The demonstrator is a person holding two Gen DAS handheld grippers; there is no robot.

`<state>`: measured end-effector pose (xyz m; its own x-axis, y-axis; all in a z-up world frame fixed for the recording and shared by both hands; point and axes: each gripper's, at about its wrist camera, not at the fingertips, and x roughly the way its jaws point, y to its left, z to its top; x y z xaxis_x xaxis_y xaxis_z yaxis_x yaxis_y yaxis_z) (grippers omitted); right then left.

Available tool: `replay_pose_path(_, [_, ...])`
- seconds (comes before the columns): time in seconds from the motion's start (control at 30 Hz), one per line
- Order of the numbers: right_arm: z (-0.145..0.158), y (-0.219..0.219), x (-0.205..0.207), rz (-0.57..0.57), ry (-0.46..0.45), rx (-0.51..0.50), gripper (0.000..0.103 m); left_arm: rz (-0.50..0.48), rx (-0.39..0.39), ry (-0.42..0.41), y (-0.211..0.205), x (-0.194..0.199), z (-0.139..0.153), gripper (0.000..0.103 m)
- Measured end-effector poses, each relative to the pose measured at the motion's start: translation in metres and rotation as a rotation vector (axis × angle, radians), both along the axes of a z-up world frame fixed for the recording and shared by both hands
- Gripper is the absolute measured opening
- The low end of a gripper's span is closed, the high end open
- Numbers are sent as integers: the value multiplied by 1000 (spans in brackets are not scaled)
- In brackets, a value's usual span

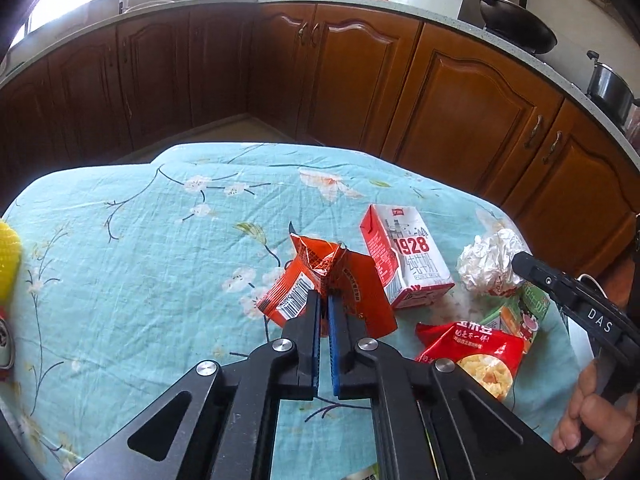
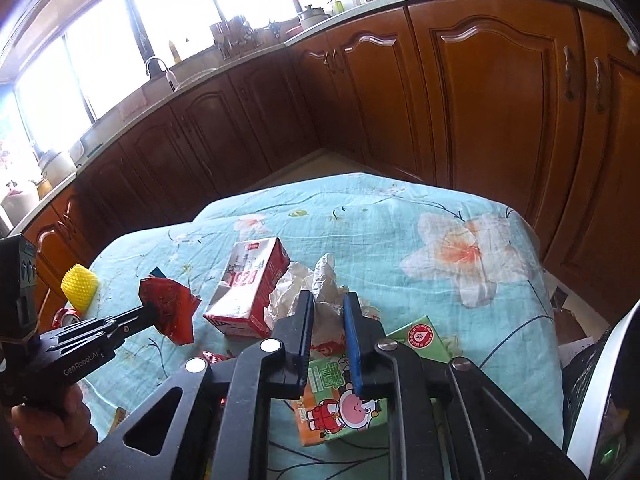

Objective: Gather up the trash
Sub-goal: 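Grasp the orange chip bag with the left gripper while the right gripper grasps the crumpled white tissue, then carry the orange bag and tissue over the bin and open both grippers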

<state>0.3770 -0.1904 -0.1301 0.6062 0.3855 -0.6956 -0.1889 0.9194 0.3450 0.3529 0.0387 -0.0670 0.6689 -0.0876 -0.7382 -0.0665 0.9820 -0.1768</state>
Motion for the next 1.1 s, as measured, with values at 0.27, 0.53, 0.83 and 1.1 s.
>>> replay_pose_path(0.27, [38,-23,-32,-35,-71,70,15,-54,-18,-105,-17,-30,38,2])
replay_pose_path(0.53, [43,-52,-74,-83,-70,97,15,-175,-49,-126,-51,-64,46,2])
replay_pose_path(0.83, [52,-100,-123,-171,-81,91,15,-302,-63,-87,-99,-79,42,2])
replay_pose_path(1.1, [54,-141,-156,-254,-82,87,15,-396,-62,-68,-140,-84,44,2])
